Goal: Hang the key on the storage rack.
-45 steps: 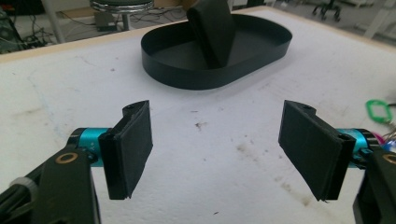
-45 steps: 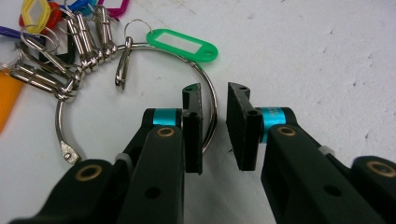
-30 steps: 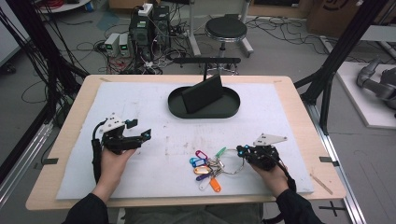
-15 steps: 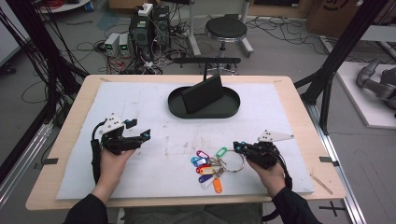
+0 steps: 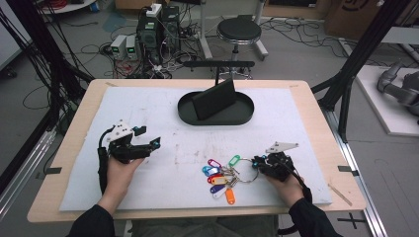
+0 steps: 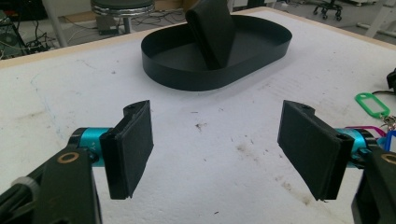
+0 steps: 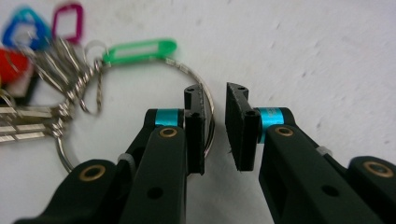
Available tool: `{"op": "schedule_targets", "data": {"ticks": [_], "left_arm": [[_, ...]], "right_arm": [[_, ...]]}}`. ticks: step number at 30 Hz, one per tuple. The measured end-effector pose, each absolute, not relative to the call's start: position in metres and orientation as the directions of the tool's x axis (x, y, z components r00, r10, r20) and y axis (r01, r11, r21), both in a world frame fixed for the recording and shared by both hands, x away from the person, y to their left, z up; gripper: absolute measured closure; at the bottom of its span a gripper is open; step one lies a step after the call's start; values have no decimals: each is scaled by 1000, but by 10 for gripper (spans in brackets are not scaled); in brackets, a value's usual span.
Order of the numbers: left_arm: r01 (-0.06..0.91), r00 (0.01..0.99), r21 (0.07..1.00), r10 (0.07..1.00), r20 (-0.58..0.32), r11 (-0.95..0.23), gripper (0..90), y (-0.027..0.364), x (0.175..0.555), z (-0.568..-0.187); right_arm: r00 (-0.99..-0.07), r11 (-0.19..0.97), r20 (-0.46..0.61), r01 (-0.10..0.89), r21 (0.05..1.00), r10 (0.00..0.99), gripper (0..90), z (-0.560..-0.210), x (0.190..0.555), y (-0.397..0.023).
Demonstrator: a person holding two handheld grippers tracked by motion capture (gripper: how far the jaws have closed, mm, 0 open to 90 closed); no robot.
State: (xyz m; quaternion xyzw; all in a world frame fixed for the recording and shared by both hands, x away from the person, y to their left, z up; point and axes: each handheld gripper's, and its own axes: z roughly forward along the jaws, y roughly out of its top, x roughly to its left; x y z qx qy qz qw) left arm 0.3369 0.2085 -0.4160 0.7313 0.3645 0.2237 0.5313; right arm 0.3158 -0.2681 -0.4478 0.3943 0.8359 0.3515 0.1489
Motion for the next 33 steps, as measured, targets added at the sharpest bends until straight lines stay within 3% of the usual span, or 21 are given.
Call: {"op": "schedule_targets", "data": {"ticks": [8,17,25,33], "left_arm": [[292,639,939,768,-50,-182,266,206,336,-416],[293,634,939,772,-48,-183,268,207,335,-417],[287,632,940,774,-41,-184,269,207,334,-416],[281,633,941,773,-34,-189,269,207,334,-416]], "right_arm": [[-653,492,-40,527,693,756,882,-448,312,-261],[-624,334,97,535,776,775,882,-435,318,-274],[-639,212,238,545,812,731,880,-427,314,-273],[-666,170,304,548,819,681,871,-425,310,-266]]}}
